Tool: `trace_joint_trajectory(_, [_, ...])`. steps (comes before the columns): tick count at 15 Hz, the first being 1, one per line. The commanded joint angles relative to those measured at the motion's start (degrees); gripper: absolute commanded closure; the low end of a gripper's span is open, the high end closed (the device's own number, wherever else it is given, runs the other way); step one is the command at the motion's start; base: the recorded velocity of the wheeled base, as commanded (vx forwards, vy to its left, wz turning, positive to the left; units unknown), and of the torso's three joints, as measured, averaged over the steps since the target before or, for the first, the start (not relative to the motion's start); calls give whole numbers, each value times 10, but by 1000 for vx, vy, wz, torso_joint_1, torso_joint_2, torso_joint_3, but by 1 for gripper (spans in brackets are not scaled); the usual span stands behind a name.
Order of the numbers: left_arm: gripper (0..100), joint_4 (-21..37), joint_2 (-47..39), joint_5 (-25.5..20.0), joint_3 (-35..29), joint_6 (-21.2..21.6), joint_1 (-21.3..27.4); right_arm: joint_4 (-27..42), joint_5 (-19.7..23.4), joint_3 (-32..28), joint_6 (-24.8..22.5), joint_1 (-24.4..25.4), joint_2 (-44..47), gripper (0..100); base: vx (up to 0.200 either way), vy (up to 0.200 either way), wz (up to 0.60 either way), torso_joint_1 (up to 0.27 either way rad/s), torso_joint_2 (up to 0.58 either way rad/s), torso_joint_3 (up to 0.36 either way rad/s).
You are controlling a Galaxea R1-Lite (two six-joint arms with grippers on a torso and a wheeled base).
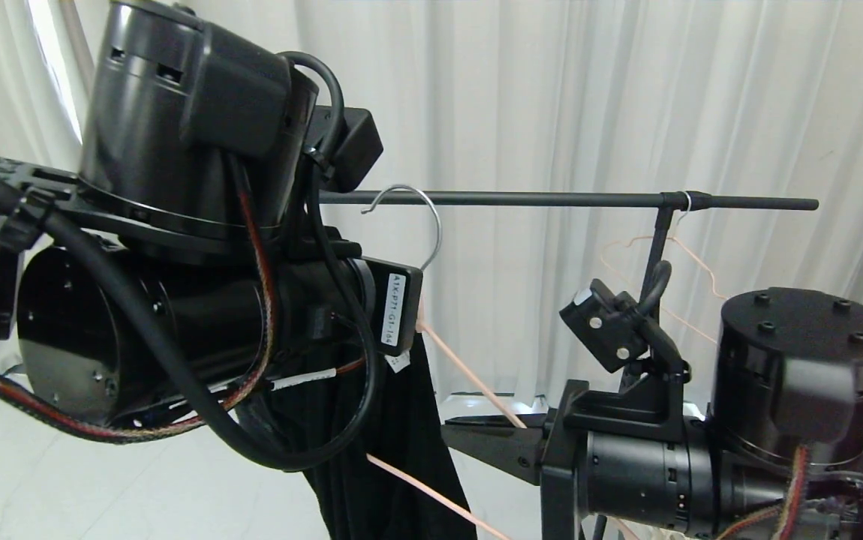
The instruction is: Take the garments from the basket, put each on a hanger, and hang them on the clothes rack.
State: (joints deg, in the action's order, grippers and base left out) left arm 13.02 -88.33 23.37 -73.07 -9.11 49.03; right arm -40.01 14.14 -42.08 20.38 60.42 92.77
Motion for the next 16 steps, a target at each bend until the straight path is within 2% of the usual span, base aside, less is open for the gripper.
trace_joint_trajectory(1, [100,0,3,0,0,0,8,-5,-15,-19,4,3,34,100,0,0,0,0,0,0])
trace_joint_trajectory(4, [100,-1,4,1,0,-1,13,-5,-33,-19,29,-2,38,100,0,0,0,0,0,0])
trace_joint_trajectory(7, [100,-1,9,3,3,0,13,-5,-64,-18,33,-24,36,100,0,0,0,0,0,0])
trace_joint_trajectory(10, [100,-1,16,2,4,0,13,-9,-66,-17,32,-43,29,100,0,0,0,0,0,0])
trace_joint_trajectory(11, [0,-1,16,2,2,0,13,-9,-67,-16,32,-48,29,100,0,0,0,0,0,0])
trace_joint_trajectory(13, [0,-1,18,4,0,0,13,-9,-68,-16,32,-57,29,100,0,0,0,0,0,0])
trace_joint_trajectory(16, [0,-1,33,3,3,1,13,-10,-100,-18,30,-70,30,100,0,0,0,0,0,0])
